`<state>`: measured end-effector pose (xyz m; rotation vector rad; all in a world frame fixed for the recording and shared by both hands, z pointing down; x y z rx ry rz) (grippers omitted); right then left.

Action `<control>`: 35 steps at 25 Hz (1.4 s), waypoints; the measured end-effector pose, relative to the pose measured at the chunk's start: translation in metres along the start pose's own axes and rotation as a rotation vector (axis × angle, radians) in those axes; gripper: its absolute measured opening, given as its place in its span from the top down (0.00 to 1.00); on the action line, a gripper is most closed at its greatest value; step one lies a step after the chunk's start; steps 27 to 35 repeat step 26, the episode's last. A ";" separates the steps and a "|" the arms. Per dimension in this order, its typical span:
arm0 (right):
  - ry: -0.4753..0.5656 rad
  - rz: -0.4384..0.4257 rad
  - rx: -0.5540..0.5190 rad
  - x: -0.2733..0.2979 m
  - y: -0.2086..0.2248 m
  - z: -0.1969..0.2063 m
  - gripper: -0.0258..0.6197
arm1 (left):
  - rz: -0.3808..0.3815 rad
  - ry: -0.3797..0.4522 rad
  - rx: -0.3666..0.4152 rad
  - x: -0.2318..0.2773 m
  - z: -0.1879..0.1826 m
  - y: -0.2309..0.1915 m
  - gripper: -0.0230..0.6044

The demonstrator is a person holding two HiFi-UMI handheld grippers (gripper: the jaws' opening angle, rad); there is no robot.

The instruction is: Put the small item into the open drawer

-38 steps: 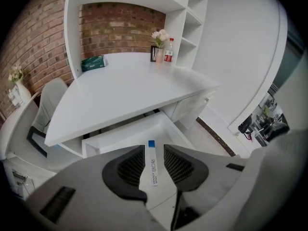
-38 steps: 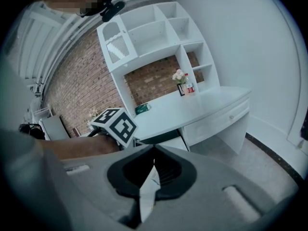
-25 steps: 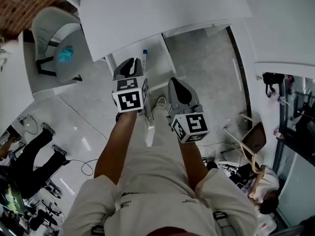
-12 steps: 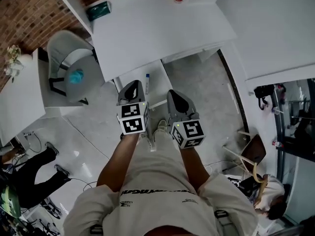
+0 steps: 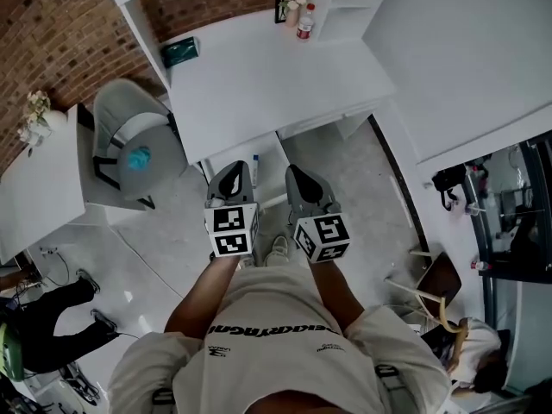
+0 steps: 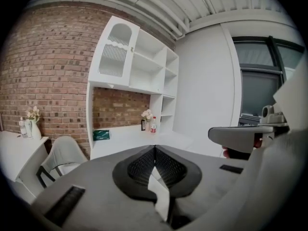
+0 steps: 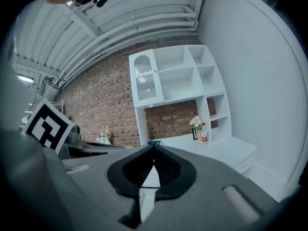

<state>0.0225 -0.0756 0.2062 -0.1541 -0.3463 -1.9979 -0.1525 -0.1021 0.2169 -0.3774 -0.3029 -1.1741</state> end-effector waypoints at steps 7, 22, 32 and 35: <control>0.011 0.017 -0.025 -0.015 0.004 -0.010 0.96 | 0.000 0.032 0.029 -0.022 -0.006 0.016 0.97; 0.042 0.015 -0.051 -0.015 0.012 -0.031 0.96 | 0.014 0.087 0.042 -0.025 -0.019 0.027 0.97; 0.048 0.015 -0.054 -0.013 0.016 -0.033 0.96 | 0.007 0.109 0.052 -0.019 -0.019 0.026 0.97; 0.048 0.015 -0.054 -0.013 0.016 -0.033 0.96 | 0.007 0.109 0.052 -0.019 -0.019 0.026 0.97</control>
Point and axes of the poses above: the fingertips, and each gripper's own axes: x forward along the fingers, y to its right, z out of its underside, the point moved 10 cm from there along -x, backward along the fingers, and after that the axes turned 4 degrees about -y, right-handed, at the moved point
